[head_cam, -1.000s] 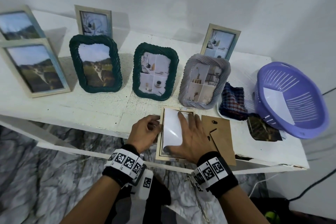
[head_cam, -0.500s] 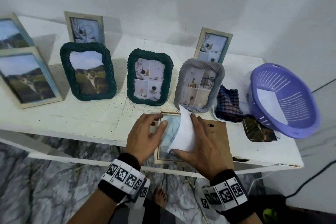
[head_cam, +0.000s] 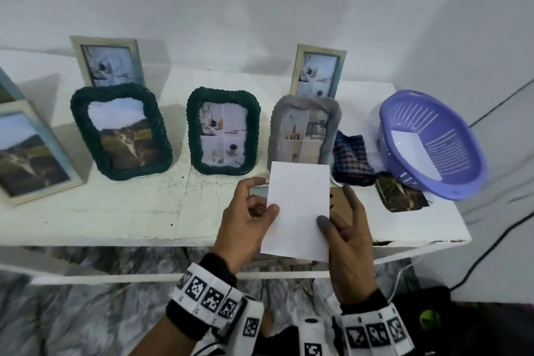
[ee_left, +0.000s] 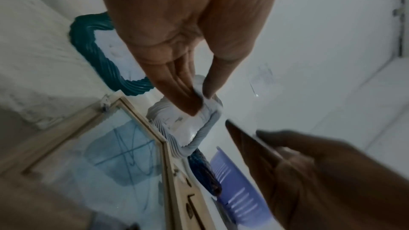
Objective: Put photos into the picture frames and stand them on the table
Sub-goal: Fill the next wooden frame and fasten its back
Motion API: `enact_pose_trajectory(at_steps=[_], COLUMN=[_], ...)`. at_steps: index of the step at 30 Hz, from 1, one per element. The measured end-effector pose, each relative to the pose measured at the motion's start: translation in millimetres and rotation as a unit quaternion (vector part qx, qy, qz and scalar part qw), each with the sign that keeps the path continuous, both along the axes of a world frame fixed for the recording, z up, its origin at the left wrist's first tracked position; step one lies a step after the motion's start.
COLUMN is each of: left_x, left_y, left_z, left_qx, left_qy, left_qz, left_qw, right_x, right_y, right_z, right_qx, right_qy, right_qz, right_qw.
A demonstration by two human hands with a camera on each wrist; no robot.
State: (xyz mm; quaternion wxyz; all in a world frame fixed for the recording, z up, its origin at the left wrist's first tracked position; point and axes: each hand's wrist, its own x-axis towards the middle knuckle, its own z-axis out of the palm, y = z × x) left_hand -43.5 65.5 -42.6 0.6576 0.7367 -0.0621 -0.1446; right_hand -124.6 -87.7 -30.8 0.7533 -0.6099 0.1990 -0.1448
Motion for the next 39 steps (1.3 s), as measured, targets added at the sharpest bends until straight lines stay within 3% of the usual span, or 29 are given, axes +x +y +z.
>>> enact_pose_trajectory(at_steps=[2, 4, 9, 15, 18, 22, 23, 25, 27, 30, 34, 39], left_x=[-3.4, -5.9, -25.5, -29.5, -25.5, -12.2, -8.6, -4.0, 2.6, 14.6, 21.4, 22.6], left_y=[-6.4, -15.3, -52.6, -106.6, -138.5, -181.5, -190.9, -212.8, -231.3, -251.8, -284.1, -324.0], left_z=[-3.0, -4.9, 17.0, 11.1, 8.2, -0.3, -2.5, -3.6, -9.0, -18.6, -18.6, -16.0], left_qx=[0.080, 0.108, -0.033, -0.008, 0.013, 0.037, 0.039, 0.046, 0.076, 0.127, 0.208, 0.273], left_qy=[-0.077, -0.138, 0.000, -0.011, -0.006, -0.010, -0.018, -0.019, -0.009, 0.006, -0.004, -0.003], left_qz=[0.009, 0.006, -0.073, -0.031, 0.003, 0.037, 0.044, 0.067, 0.095, 0.119, 0.106, 0.084], left_qw=[0.994, 0.985, 0.997, 0.999, 1.000, 0.999, 0.998, 0.997, 0.993, 0.985, 0.972, 0.958], right_x=[-3.9, -8.5, -20.0, -24.5, -22.1, -9.5, -5.4, -1.1, -0.5, -2.0, -0.1, 4.4], right_y=[-0.8, -2.6, -22.0, -86.7, -148.2, -234.1, -247.6, -269.4, -282.4, -295.8, -312.7, -323.6], right_z=[6.4, 11.6, 12.4, 18.1, 15.3, 10.6, 9.3, 7.7, 8.1, 13.6, 19.5, 18.8], right_qx=[0.004, -0.030, -0.141, -0.288, -0.453, -0.691, -0.715, -0.733, -0.739, -0.730, -0.699, -0.688], right_qy=[-0.013, -0.028, -0.031, -0.016, -0.011, 0.055, 0.086, 0.105, 0.084, 0.050, 0.007, -0.036], right_qz=[-0.015, -0.010, 0.055, 0.093, 0.039, -0.021, -0.004, 0.037, 0.068, 0.058, 0.041, 0.057], right_qw=[1.000, 0.999, 0.988, 0.953, 0.890, 0.720, 0.694, 0.671, 0.665, 0.679, 0.714, 0.723])
